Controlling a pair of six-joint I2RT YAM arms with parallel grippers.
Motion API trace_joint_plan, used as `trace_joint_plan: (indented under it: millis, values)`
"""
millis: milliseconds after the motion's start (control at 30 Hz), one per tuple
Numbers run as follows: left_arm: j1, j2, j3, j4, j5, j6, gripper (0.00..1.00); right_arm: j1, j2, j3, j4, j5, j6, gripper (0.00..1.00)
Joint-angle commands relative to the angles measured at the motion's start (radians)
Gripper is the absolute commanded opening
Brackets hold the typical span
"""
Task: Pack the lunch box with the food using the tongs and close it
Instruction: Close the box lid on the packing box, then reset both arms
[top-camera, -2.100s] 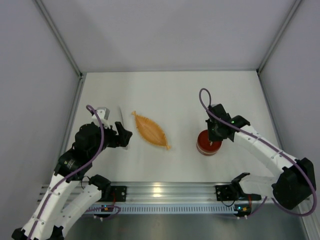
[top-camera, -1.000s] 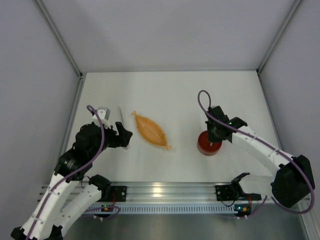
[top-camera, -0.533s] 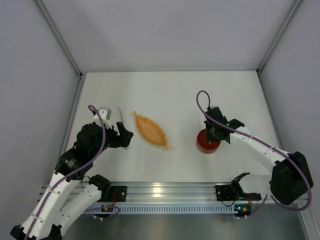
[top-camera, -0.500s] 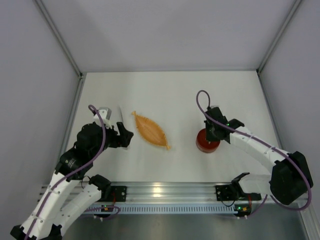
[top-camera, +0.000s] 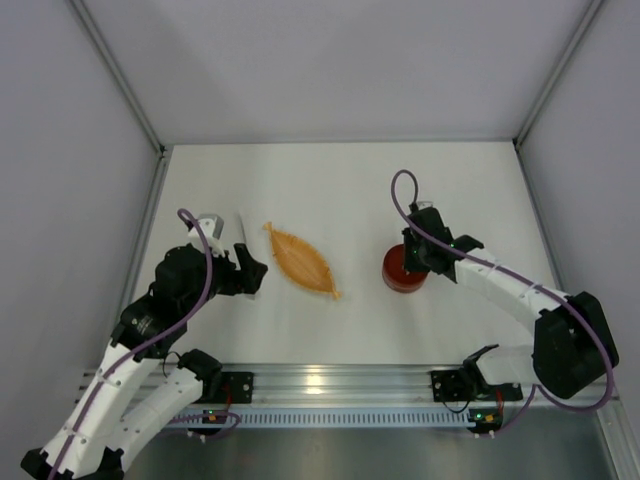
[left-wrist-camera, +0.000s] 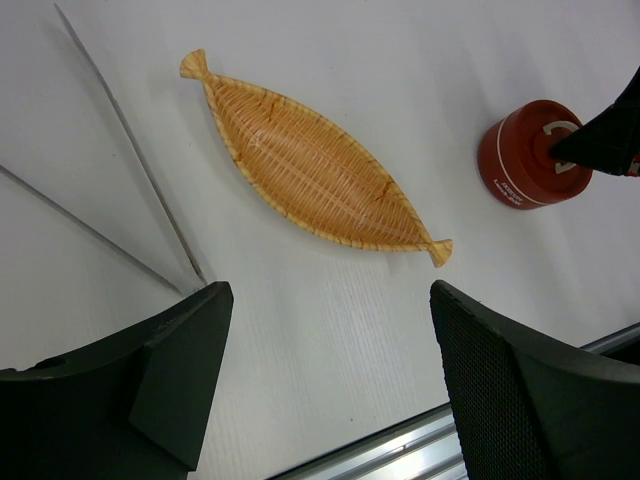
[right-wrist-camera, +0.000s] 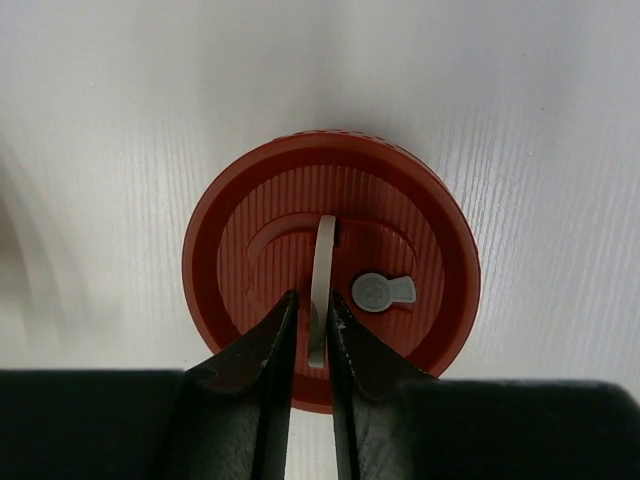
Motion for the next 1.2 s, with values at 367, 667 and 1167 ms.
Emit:
trace_joint_plan:
  millis: [367,667,1167]
  values:
    - [-0.004,0.013,-0.005,0.036,-0.014,-0.002,0.85,-0.009,-0.096,0.056,-0.236,0.068,-0.007,0.32]
    - [-0.007,0.016,-0.005,0.034,-0.013,-0.002,0.85,-0.009,-0.124,0.105,-0.261,0.075,-0.013,0.38]
    - [-0.013,0.02,-0.005,0.036,-0.005,0.0,0.85,-0.003,-0.332,0.228,-0.295,0.085,-0.082,0.58]
